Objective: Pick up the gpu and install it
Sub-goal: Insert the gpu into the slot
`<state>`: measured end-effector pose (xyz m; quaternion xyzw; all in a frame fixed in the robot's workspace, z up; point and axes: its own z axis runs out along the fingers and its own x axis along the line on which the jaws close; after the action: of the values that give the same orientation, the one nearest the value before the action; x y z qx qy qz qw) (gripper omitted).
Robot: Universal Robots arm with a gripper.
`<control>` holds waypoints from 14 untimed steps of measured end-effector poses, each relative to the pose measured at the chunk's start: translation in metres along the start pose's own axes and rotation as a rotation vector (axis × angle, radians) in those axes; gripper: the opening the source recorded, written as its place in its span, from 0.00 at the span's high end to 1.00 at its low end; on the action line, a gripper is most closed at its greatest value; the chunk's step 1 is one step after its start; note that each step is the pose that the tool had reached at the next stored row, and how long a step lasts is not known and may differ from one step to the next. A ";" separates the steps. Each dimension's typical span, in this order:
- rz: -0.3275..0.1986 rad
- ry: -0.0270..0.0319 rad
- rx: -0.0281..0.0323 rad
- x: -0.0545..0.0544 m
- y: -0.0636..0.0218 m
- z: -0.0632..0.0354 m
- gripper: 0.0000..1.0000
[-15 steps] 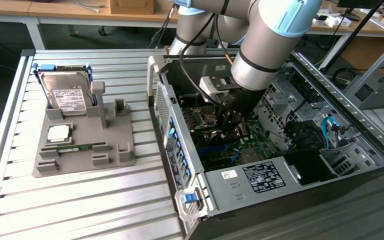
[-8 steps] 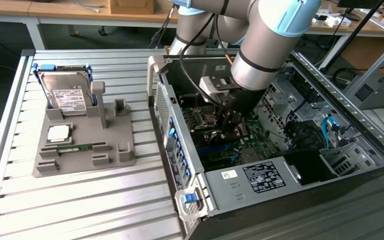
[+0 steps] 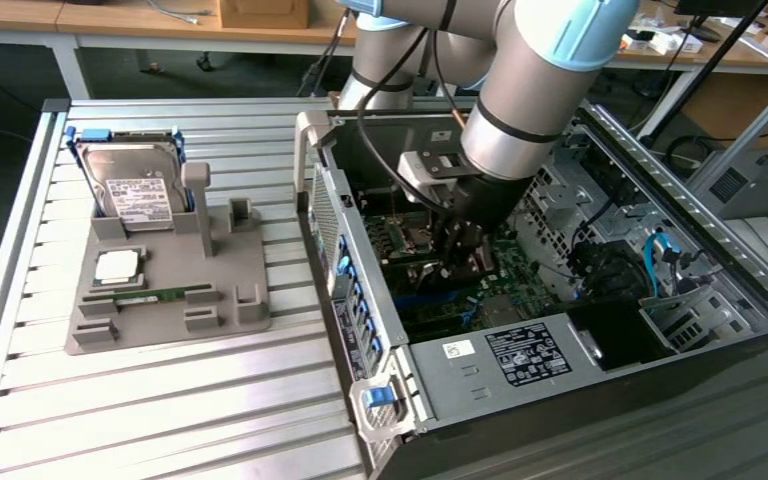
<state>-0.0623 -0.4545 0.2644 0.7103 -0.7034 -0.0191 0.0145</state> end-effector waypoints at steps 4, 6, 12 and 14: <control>0.007 -0.0004 0.0001 0.000 0.0000 0.0002 0.73; 0.007 0.0000 0.0001 0.000 0.0000 0.0003 0.73; 0.008 0.0024 0.0002 0.000 0.0048 0.0020 0.73; 0.008 0.0050 0.0003 0.000 0.0066 0.0023 0.73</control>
<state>-0.0691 -0.4544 0.2624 0.7075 -0.7063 -0.0172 0.0163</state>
